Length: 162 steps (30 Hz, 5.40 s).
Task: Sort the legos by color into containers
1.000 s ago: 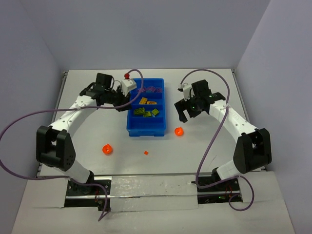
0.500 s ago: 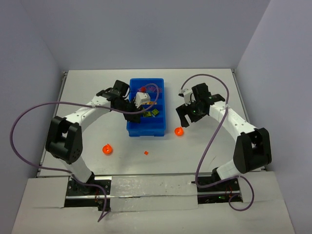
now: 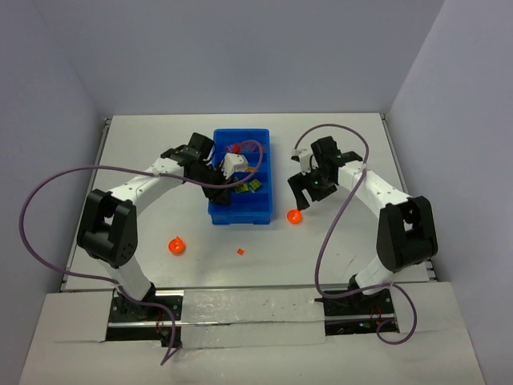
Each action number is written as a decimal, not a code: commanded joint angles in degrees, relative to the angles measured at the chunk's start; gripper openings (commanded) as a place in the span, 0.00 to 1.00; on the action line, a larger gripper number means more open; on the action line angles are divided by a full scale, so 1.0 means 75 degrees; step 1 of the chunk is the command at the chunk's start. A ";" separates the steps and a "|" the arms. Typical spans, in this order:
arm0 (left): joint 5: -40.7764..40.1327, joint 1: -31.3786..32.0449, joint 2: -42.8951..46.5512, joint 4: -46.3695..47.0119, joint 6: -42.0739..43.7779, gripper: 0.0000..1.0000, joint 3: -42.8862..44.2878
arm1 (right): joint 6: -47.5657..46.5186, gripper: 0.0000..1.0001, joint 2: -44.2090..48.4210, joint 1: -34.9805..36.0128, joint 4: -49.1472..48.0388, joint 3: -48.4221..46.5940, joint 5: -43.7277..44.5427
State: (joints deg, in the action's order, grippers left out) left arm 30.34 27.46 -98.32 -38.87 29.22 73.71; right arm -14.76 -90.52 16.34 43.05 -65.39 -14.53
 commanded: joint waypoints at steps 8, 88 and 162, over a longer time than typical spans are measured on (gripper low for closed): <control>-0.0170 -0.0166 0.0742 0.0632 -0.0306 0.62 0.0719 | 0.0136 0.71 -0.0670 -0.0049 0.0005 -0.0449 -0.0182; 0.1392 -0.5053 0.2131 -0.3230 0.1697 0.92 -0.1844 | -0.2400 0.01 -0.2289 0.3021 0.0212 -0.3695 0.0441; 0.2208 -0.3540 0.0668 -0.2710 0.0618 0.00 0.2057 | -0.1401 1.00 0.1449 0.0564 -0.1444 -0.0626 -0.1177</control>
State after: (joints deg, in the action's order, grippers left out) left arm 45.58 -7.23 -97.62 -66.26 42.93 87.00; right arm -25.24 -81.60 20.40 35.00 -71.73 -21.98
